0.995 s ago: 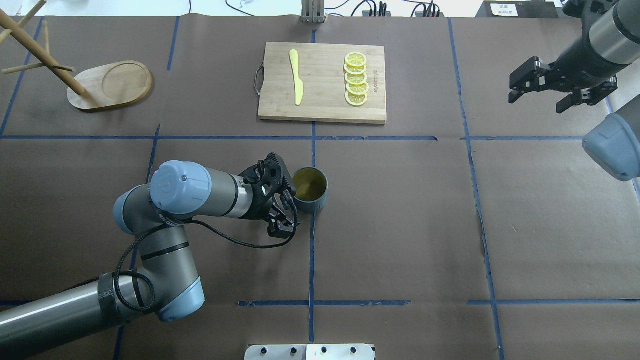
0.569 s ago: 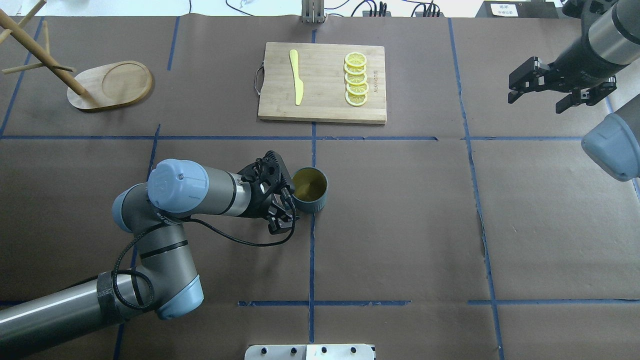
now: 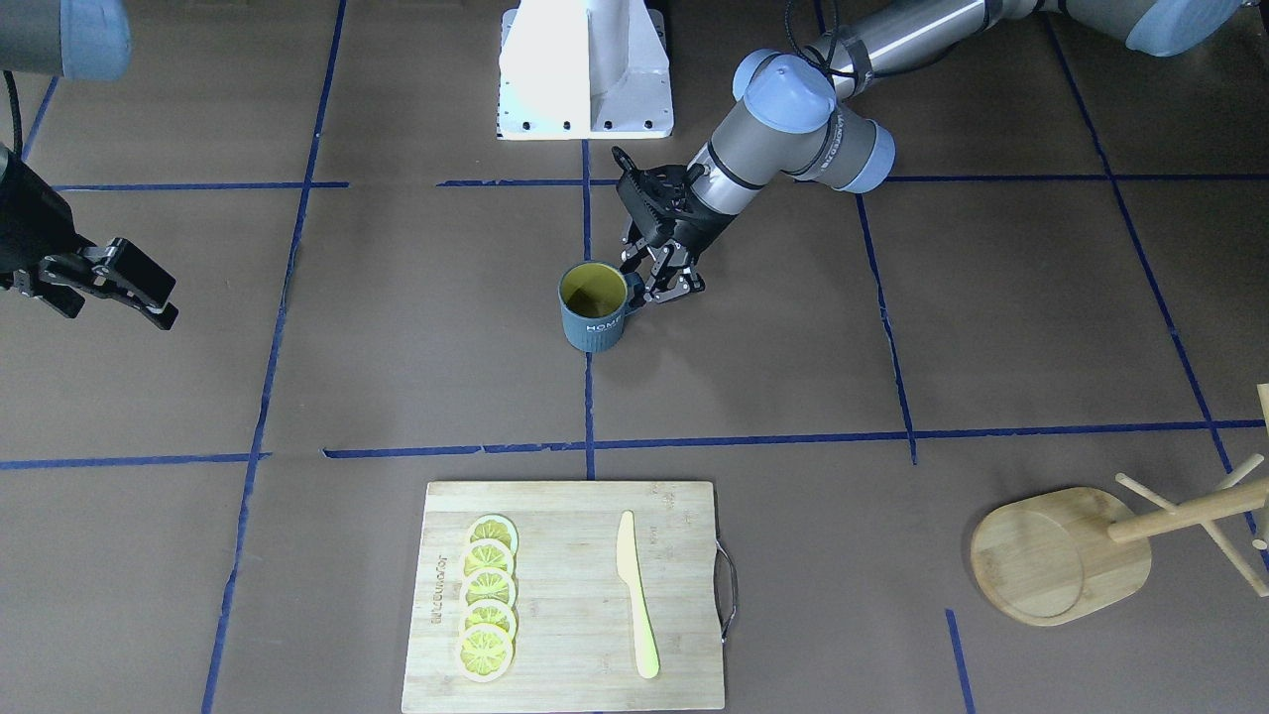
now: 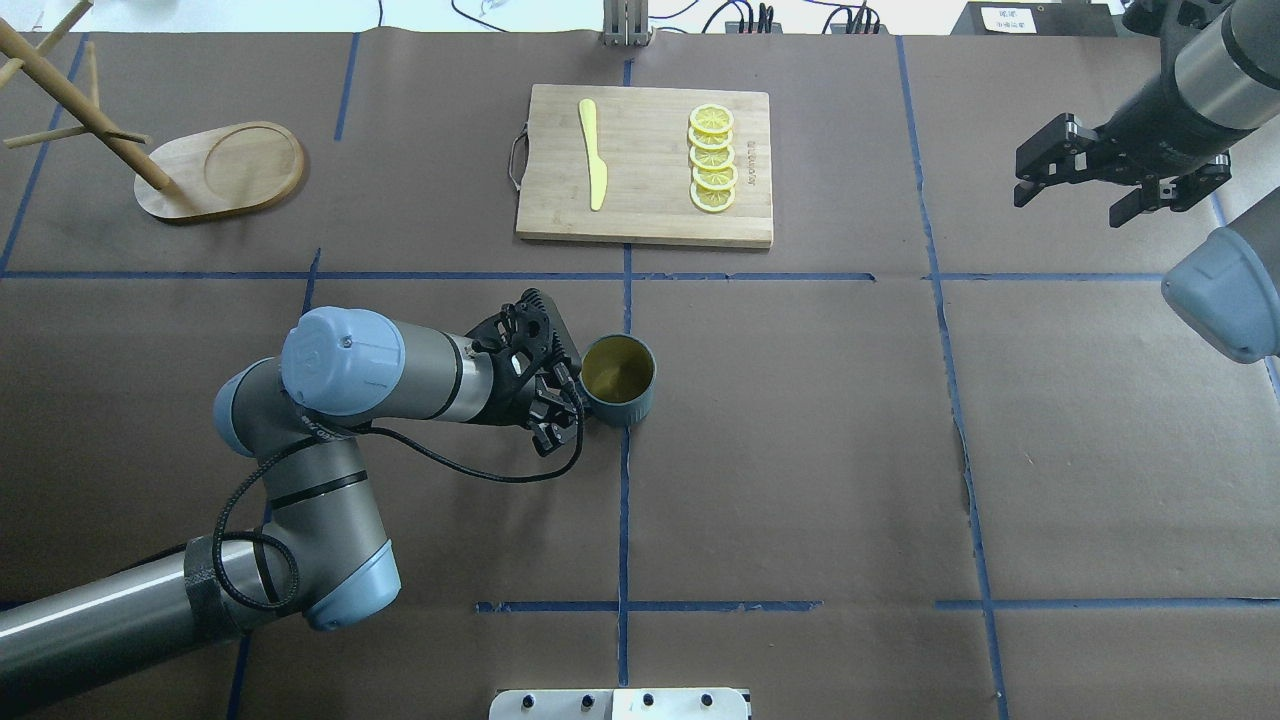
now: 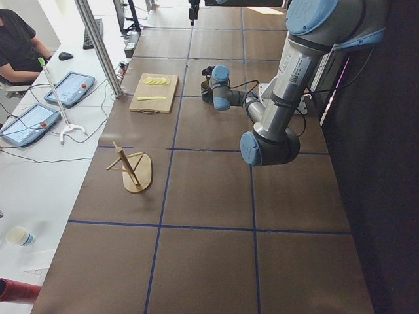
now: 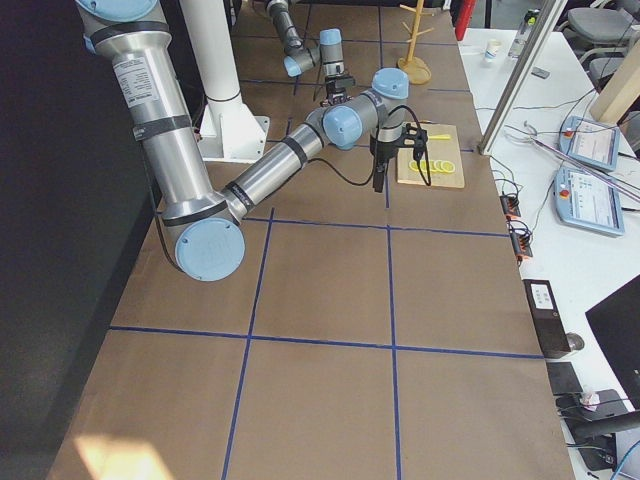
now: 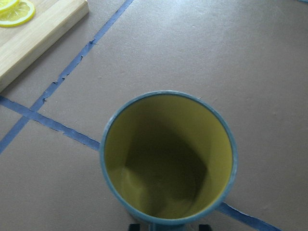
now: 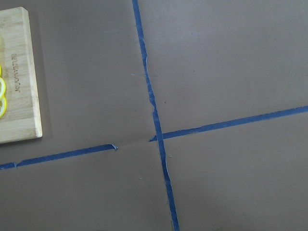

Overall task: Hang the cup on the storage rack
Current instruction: 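Close the left gripper on the mug rim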

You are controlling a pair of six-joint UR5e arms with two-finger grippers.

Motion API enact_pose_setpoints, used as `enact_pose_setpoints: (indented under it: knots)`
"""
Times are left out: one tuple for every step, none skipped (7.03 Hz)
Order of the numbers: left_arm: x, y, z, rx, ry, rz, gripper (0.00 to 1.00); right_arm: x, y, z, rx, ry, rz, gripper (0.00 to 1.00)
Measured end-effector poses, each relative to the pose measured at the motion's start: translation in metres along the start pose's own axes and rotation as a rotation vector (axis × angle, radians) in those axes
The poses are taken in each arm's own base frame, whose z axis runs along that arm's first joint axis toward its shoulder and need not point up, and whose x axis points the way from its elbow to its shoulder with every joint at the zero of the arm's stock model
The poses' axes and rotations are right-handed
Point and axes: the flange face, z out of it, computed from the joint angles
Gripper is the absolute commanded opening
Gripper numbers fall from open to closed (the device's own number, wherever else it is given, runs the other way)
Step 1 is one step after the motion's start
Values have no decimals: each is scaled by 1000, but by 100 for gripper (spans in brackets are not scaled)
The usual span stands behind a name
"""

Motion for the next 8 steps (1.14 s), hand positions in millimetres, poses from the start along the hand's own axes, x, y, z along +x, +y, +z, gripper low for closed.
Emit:
enact_pose_setpoints:
  knots:
    - [-1,1,0,-2,1,-1,48,0,0,0,0,0,0,100]
    - [-1,3,0,-4,0,-2,48,0,0,0,0,-1,0,100]
    - [-2,5,0,-7,-1,-3,48,0,0,-1,1,-1,-1,100]
    - [-2,6,-1,-8,-1,-6,47,0,0,-1,1,-1,-1,100]
    - [-2,6,-2,-6,0,-17,47,0,0,-1,1,-1,-1,100]
    - [-1,5,-3,-3,2,-29,47,0,0,-1,2,-1,-1,100]
    - [0,5,-5,-2,2,-34,45,0,0,-1,3,-1,-1,100]
    - [0,6,-6,-2,2,-37,41,0,0,-1,3,-1,-1,100]
